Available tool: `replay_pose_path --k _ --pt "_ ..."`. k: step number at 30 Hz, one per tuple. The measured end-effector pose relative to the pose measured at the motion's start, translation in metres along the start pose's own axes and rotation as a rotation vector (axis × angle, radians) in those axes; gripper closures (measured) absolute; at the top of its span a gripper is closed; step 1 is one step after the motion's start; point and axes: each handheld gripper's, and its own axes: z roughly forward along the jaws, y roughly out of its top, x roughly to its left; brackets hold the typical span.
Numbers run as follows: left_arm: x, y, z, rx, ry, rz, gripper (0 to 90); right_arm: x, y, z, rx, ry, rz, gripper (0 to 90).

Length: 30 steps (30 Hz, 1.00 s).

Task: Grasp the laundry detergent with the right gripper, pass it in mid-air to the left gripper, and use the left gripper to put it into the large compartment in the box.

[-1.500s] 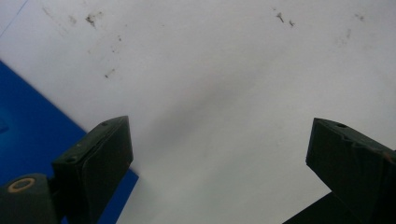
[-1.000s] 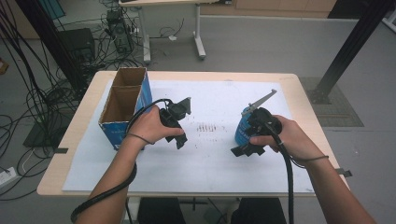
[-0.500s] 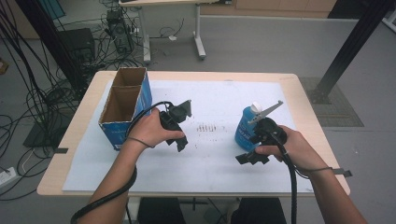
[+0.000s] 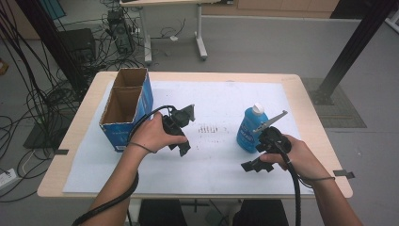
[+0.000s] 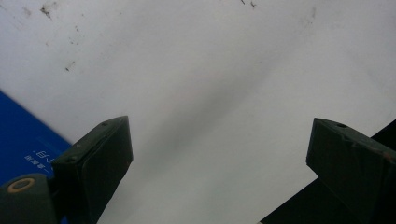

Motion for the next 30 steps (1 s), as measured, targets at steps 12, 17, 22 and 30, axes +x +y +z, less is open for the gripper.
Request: replay_pose_path --k 12,17,22,30 --pt "-0.007 -0.002 0.005 0.006 0.007 0.011 7.5 -0.01 -0.016 0.003 -0.008 -0.024 0.04 5.0" --pt "-0.008 -0.003 0.006 0.005 0.008 0.01 7.5 -0.014 -0.023 0.003 -0.006 -0.03 0.047 5.1" --pt "-0.008 -0.005 0.007 0.004 0.002 0.006 7.5 -0.019 -0.03 0.003 -0.018 -0.036 0.07 5.1" --pt "-0.007 -0.007 0.008 -0.001 -0.001 0.0 7.5 -0.026 -0.04 0.003 -0.013 -0.053 0.093 5.0"
